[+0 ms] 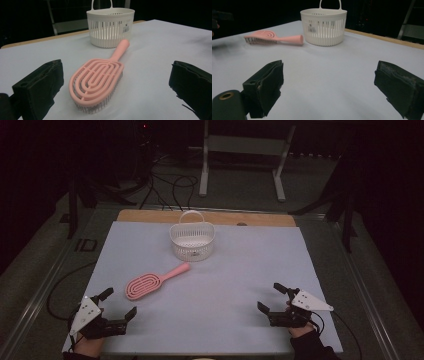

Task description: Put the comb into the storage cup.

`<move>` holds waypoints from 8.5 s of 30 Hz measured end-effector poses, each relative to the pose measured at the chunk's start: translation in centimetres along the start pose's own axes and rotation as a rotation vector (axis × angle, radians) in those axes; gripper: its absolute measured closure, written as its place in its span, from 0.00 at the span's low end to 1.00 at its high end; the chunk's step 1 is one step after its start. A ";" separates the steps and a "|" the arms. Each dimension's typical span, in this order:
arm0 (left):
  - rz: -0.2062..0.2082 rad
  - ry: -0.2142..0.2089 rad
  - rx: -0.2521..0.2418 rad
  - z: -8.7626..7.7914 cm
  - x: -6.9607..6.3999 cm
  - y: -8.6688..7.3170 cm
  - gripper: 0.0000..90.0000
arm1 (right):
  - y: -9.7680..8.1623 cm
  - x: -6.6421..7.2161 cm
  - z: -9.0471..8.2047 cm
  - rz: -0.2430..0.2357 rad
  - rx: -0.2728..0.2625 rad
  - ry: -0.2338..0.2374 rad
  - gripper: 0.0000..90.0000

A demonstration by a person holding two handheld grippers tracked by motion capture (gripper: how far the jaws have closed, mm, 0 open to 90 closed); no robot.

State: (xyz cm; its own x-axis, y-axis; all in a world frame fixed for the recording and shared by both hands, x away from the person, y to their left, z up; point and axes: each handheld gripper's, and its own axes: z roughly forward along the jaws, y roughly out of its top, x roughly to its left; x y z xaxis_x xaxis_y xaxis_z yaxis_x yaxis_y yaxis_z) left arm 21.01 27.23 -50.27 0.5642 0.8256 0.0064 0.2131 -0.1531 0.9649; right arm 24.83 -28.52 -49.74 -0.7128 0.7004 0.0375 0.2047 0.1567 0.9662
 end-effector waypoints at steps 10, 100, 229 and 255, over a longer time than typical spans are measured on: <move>-0.005 -0.006 0.000 0.1 0.0 0.1 0.00 | -0.1 0.0 -0.1 -0.005 0.022 -0.004 0.09; 0.027 -0.186 0.070 8.6 -0.2 13.5 0.00 | 0.5 1.0 0.1 -0.009 -0.001 0.003 0.10; -0.074 0.001 0.732 21.4 -3.6 6.0 1.00 | 0.6 1.2 0.0 -0.007 -0.015 0.035 0.10; -0.090 -0.052 0.754 17.5 -3.6 4.8 1.00 | 0.6 1.2 0.0 -0.004 -0.012 0.033 0.10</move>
State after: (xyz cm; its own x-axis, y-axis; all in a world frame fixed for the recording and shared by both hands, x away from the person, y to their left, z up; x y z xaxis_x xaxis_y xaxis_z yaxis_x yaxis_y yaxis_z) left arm 33.95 14.05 -50.28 0.5518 0.8286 -0.0948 0.7368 -0.4311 0.5208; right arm 24.12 -27.60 -49.10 -0.7352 0.6765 0.0420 0.1938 0.1504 0.9694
